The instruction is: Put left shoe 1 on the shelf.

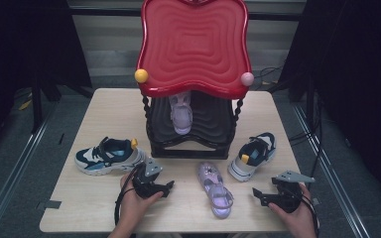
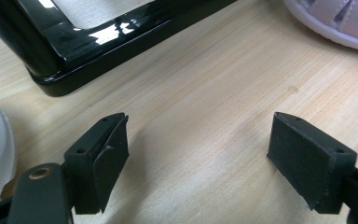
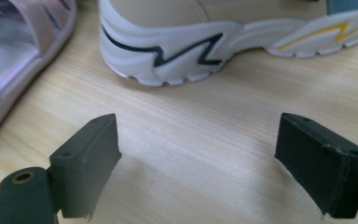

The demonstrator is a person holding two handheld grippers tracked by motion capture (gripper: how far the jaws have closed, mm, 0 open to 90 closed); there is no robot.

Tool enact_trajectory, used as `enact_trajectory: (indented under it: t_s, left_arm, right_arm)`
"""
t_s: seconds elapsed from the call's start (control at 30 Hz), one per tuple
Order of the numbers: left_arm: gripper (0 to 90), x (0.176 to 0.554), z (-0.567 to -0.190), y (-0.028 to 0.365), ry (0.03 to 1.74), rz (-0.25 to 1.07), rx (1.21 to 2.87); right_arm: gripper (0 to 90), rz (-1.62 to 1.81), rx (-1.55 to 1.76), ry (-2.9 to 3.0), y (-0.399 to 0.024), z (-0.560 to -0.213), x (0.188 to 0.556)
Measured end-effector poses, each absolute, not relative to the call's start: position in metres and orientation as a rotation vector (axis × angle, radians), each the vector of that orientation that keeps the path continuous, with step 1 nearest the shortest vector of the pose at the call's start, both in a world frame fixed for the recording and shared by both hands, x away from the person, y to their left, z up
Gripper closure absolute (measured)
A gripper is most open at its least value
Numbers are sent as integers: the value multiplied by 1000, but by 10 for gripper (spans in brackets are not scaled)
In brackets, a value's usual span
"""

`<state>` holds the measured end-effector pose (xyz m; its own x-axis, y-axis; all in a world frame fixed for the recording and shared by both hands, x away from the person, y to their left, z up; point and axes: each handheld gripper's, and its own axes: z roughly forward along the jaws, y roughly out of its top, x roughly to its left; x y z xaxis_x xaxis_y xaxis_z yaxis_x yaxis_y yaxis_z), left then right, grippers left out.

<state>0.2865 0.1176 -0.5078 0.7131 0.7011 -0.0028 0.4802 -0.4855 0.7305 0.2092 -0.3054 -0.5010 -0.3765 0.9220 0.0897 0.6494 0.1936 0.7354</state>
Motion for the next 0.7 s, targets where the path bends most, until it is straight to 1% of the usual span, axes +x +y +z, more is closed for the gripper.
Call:
enact_trajectory:
  t_s: [0.13, 0.37, 0.57, 0.7]
  left_arm:
    - [160, 288, -508, 118, 903, 366, 2180]
    - [159, 288, -508, 118, 899, 366, 2187]
    - [158, 288, -508, 118, 899, 367, 2188]
    - [156, 289, -508, 118, 900, 373, 2186]
  right_arm:
    - [132, 1070, 1428, 2106, -298, -489, 204]
    - [138, 1080, 1392, 2150, -287, -481, 199]
    - [168, 1124, 1366, 2156, -279, -468, 196]
    - [177, 1135, 1354, 2170, -276, -466, 196]
